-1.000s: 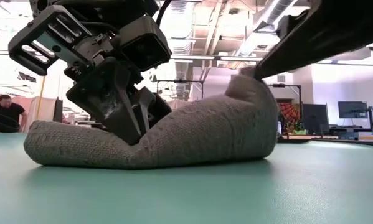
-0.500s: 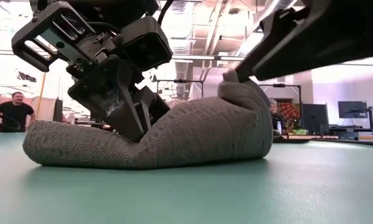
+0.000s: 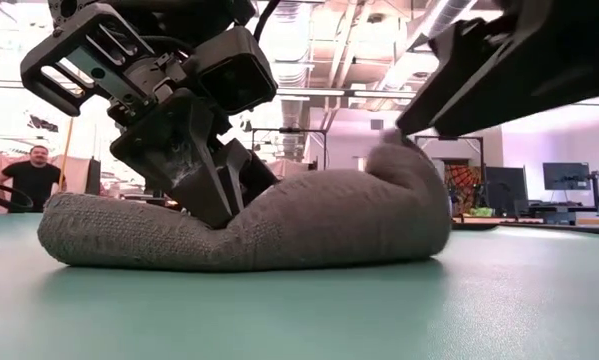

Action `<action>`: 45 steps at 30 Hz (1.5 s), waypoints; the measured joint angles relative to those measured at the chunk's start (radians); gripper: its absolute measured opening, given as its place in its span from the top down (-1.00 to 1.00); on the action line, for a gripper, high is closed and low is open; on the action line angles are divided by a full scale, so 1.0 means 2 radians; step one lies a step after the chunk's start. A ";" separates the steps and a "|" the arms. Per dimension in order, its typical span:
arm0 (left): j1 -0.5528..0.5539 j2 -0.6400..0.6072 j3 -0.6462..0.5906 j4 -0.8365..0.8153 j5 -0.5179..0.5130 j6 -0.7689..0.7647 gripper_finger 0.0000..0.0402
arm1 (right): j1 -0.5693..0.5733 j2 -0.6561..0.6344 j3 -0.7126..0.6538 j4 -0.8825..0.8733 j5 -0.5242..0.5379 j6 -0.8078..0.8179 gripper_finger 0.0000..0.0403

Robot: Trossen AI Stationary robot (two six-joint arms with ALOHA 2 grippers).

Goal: Roll towel into tight, uniform cylinder
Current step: Roll the gray towel

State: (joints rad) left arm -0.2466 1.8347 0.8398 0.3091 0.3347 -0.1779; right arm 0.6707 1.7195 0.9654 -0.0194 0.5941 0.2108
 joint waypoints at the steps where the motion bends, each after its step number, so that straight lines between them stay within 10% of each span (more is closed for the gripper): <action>1: 0.000 0.000 0.000 0.000 0.000 0.000 0.72 | 0.004 0.000 0.005 -0.010 -0.001 0.011 -0.31; 17: 0.002 0.000 0.000 -0.002 -0.001 0.006 0.72 | 0.027 0.007 0.072 -0.094 0.089 0.034 -0.31; 45: 0.003 0.000 0.000 -0.002 0.012 0.019 0.72 | -0.006 0.100 0.071 -0.077 0.056 0.131 -0.31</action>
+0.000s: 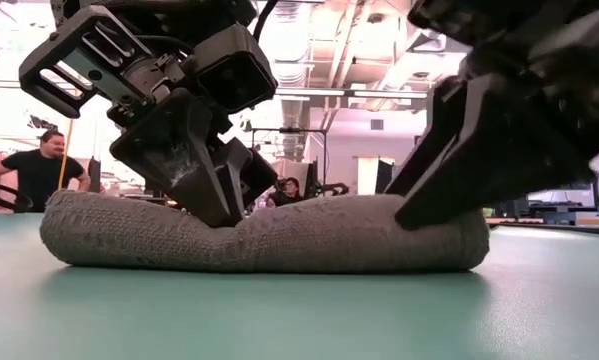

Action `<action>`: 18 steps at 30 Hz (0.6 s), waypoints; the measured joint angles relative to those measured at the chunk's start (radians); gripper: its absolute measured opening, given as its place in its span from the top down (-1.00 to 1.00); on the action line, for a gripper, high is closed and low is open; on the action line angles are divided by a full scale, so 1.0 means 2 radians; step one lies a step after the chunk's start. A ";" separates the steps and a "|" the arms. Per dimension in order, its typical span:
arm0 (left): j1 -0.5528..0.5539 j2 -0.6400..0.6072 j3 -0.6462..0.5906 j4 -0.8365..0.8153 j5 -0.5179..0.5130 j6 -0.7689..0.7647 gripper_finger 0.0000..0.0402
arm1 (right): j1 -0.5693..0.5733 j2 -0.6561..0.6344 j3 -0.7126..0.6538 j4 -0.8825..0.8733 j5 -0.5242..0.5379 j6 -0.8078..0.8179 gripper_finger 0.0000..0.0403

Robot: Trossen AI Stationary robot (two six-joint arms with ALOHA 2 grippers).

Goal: Roll towel into tight, uniform cylinder
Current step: Roll the gray towel

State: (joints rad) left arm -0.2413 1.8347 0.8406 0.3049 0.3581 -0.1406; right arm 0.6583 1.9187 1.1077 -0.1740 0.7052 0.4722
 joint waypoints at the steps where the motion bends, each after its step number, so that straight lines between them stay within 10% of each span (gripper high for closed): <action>1: 0.000 0.000 0.000 0.000 0.002 0.000 0.72 | -0.001 0.000 0.000 -0.002 0.000 0.007 -0.31; 9: 0.001 -0.001 0.000 0.002 0.034 -0.004 0.72 | -0.006 -0.014 -0.049 0.023 -0.004 0.055 -0.13; 18: 0.015 -0.007 0.000 0.012 0.058 -0.010 0.72 | -0.007 -0.017 -0.067 0.067 -0.056 0.042 0.67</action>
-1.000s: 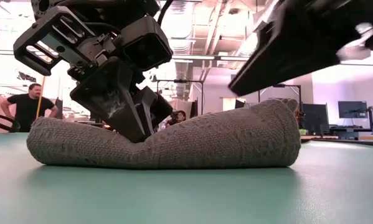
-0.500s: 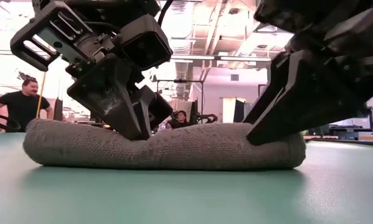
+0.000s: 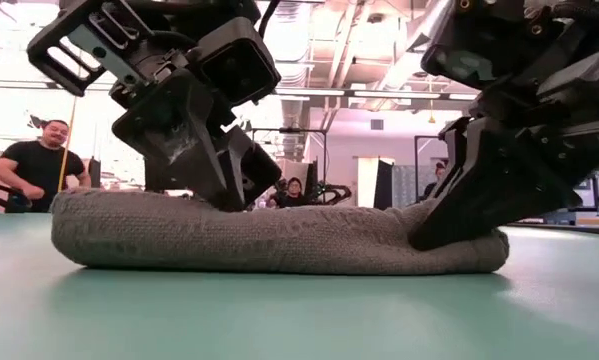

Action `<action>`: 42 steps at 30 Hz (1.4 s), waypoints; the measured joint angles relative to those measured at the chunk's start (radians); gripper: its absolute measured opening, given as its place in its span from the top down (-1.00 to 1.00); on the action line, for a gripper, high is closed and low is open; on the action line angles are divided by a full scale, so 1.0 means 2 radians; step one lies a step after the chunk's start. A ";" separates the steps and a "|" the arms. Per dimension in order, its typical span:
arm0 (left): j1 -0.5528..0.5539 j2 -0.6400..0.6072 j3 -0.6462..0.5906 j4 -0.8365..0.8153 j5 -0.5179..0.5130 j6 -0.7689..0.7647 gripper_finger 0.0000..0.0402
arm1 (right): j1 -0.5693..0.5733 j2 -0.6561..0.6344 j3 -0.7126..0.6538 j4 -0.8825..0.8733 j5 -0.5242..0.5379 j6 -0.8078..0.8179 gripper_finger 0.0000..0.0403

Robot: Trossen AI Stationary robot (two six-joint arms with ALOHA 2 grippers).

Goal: Roll towel into tight, uniform cylinder
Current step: Roll the gray towel

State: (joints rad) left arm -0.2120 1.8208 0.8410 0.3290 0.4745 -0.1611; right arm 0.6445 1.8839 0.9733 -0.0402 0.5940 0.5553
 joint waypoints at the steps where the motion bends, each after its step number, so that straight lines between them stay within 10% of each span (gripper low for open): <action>1: 0.001 -0.001 0.000 0.001 0.000 0.000 0.72 | 0.000 0.000 0.000 0.000 -0.006 0.000 0.74; 18: -0.009 -0.105 0.000 -0.080 -0.018 0.010 0.72 | -0.027 -0.010 0.001 0.003 -0.115 0.111 0.77; 29: -0.099 -0.108 -0.001 -0.159 -0.240 -0.037 0.70 | -0.030 -0.012 0.001 -0.004 -0.119 0.129 0.76; 42: -0.119 -0.108 -0.008 -0.155 -0.274 -0.116 0.06 | -0.035 -0.012 0.000 -0.006 -0.129 0.125 0.75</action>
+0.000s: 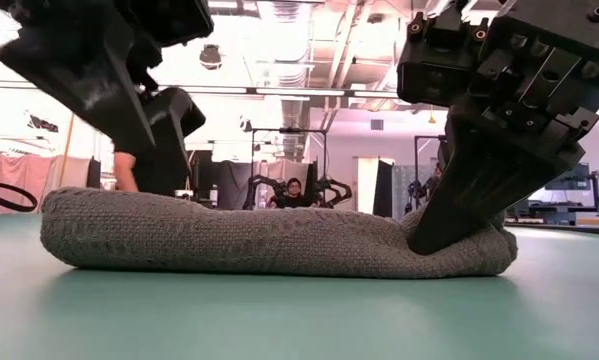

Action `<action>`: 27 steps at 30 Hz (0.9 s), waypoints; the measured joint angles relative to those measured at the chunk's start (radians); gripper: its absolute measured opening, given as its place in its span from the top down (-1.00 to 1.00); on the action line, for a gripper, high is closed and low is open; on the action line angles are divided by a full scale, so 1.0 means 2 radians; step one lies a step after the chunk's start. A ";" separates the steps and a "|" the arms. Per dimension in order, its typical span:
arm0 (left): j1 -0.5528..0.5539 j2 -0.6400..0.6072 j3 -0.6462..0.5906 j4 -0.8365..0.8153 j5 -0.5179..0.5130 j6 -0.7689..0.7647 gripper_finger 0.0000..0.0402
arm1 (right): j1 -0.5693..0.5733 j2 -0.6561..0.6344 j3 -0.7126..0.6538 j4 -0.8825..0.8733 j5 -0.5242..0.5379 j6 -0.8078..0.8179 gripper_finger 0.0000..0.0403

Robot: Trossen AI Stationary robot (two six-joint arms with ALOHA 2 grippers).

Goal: Roll towel into tight, uniform cylinder
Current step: Roll the gray towel

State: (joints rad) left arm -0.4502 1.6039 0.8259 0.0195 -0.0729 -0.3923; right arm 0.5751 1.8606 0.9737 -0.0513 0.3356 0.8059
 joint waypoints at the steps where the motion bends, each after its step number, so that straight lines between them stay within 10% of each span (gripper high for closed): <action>1: 0.000 0.000 -0.002 0.000 -0.002 -0.007 0.03 | 0.000 0.000 0.000 0.000 0.000 0.000 0.75; 27: -0.011 0.070 -0.007 0.067 0.035 -0.035 0.20 | 0.000 0.000 0.000 -0.001 0.000 0.024 0.75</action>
State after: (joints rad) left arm -0.4716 1.7443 0.8116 0.1538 -0.0025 -0.4626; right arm 0.5755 1.8614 0.9730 -0.0525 0.3354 0.8532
